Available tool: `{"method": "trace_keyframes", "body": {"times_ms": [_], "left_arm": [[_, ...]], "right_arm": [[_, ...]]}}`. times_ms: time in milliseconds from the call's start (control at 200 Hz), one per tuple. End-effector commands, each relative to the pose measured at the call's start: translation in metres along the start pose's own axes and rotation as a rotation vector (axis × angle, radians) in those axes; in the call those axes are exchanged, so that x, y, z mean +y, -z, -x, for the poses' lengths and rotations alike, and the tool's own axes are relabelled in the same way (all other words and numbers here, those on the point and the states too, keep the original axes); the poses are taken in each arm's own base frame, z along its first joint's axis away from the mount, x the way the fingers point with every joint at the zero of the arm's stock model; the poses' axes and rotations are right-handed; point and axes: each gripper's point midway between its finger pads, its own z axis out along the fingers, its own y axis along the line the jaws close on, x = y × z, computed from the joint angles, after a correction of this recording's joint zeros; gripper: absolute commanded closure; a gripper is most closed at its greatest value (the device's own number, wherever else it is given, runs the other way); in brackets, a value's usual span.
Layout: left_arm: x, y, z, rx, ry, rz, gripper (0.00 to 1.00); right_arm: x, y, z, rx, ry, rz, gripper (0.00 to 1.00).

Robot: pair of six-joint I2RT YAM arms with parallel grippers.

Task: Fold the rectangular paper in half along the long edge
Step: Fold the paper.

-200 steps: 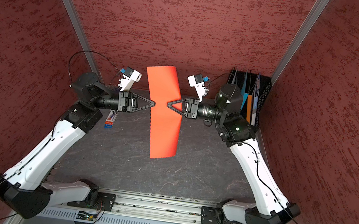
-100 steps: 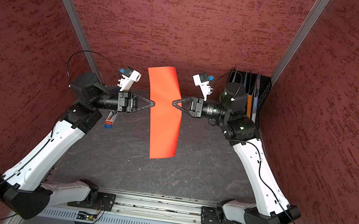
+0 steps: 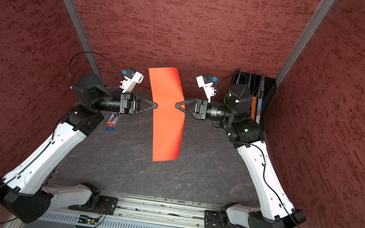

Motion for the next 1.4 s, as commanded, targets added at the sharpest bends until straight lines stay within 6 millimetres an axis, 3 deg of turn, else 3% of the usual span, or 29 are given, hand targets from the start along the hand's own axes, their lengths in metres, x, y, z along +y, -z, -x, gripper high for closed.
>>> {"method": "trace_keyframes", "body": {"times_ms": [0,65,271,586,1012,1082,1393], "left_arm": [[-0.016,0.005,0.002,-0.009,-0.042,-0.011,1.0],[-0.016,0.005,0.002,-0.01,-0.043,-0.011,1.0],[-0.019,0.006,0.003,-0.01,-0.045,-0.012,1.0],[-0.022,0.006,0.005,-0.017,-0.053,-0.012,1.0],[-0.022,0.005,0.011,-0.025,-0.061,-0.02,1.0],[-0.021,0.004,0.011,-0.022,-0.058,-0.023,1.0],[-0.02,0.003,0.01,-0.021,-0.057,-0.023,1.0]], "right_arm": [[0.02,0.007,0.009,-0.025,0.059,0.044,0.92],[0.019,0.005,0.01,-0.027,0.047,0.058,0.81],[0.009,-0.001,0.014,-0.033,0.028,0.064,0.75],[0.0,-0.012,0.011,-0.016,0.006,0.068,0.72],[0.004,-0.023,-0.002,0.007,-0.006,0.081,0.72],[0.003,-0.025,-0.002,0.01,-0.009,0.083,0.74],[0.005,-0.028,-0.004,0.021,-0.009,0.095,0.98]]}}
